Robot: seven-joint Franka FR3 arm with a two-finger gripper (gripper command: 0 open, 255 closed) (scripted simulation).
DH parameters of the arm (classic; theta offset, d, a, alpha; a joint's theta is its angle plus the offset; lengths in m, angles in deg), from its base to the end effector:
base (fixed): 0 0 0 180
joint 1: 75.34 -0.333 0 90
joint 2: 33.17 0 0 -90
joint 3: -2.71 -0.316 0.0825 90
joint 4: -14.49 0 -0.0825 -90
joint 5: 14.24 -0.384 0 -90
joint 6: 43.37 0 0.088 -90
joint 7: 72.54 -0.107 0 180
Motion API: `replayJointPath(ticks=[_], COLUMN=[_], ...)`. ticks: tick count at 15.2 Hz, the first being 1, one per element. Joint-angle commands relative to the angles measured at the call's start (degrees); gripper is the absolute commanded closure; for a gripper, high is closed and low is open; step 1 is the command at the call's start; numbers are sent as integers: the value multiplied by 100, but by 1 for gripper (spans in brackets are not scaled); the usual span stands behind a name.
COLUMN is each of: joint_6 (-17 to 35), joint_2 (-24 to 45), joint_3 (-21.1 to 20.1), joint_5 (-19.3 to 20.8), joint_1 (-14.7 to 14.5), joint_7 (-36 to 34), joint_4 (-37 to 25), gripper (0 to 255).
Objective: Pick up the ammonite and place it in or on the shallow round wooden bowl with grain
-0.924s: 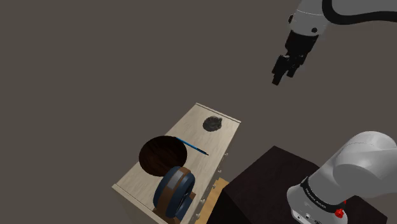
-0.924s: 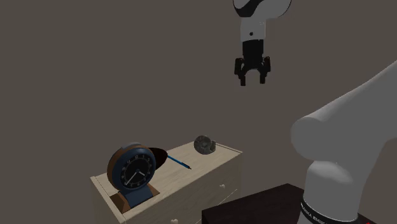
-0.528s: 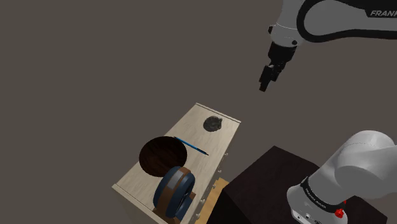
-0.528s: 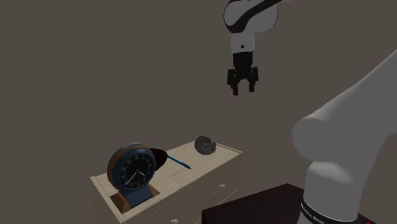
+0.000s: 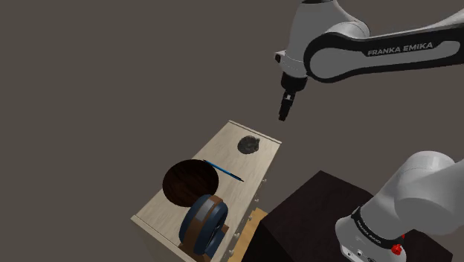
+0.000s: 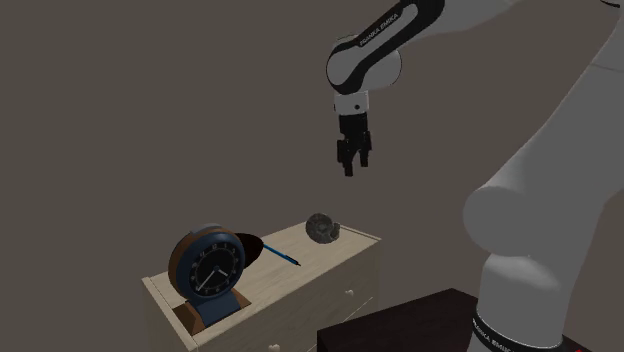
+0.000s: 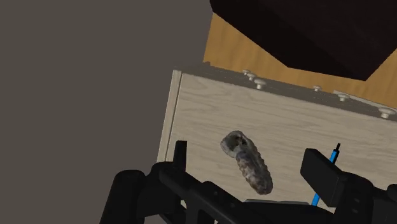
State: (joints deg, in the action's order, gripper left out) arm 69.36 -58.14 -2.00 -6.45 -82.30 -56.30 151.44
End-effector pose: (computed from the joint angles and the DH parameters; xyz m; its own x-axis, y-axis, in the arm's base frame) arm 0.4109 0.0779 0.4815 0.8629 0.5039 -0.0383 0.5033 -0.8500 0.1554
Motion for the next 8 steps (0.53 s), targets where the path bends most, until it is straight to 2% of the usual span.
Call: replayJointPath(ticks=[1, 8], joint_6=[412, 1631], joint_2=[283, 1411], joint_3=[-32, -267], joint_5=[113, 591], joint_1=[-103, -415], joint_7=[312, 1148], joint_4=[94, 110], gripper=[0, 0])
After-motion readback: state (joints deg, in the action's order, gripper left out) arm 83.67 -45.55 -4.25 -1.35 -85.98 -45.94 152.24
